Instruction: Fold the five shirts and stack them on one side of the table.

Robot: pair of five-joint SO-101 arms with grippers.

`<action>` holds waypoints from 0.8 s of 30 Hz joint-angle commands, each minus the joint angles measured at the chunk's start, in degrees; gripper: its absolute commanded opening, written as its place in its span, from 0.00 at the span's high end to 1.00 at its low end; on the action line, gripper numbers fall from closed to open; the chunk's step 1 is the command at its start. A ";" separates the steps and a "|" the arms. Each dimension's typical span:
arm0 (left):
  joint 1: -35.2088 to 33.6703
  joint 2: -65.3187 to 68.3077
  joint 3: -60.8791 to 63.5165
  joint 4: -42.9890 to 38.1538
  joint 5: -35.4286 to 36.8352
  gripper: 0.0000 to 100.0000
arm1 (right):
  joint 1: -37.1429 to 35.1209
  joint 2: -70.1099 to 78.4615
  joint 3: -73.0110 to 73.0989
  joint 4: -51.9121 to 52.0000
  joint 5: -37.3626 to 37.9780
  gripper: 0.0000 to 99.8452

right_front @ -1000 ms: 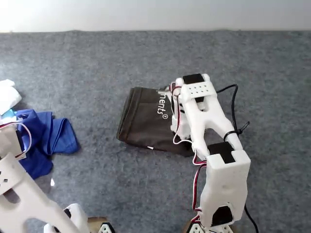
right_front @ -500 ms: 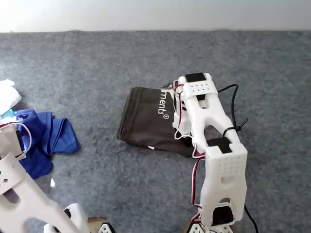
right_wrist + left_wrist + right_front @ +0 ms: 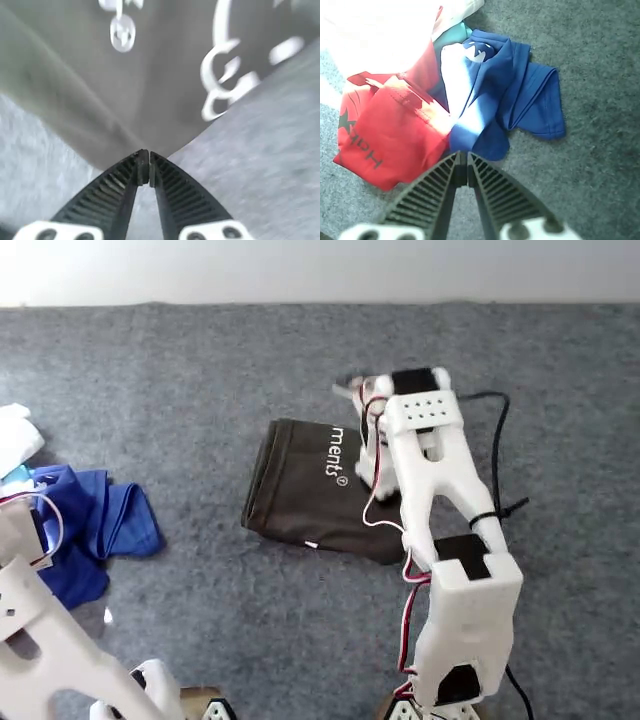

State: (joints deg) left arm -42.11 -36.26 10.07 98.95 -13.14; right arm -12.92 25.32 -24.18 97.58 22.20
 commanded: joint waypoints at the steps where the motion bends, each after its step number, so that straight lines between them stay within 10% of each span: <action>1: -0.18 -0.97 -0.31 -0.18 0.35 0.99 | 2.42 -2.95 -5.01 -9.36 1.32 0.99; 13: -0.18 -0.97 -0.40 -0.09 0.35 0.99 | 6.90 18.86 -5.54 -27.47 1.41 0.99; 24: -0.26 -1.05 -0.40 0.18 0.26 0.99 | 5.58 14.02 -25.41 3.56 -13.71 0.99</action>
State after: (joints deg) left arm -42.11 -36.26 10.07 98.95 -13.14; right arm -7.03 43.69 -43.96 91.60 12.09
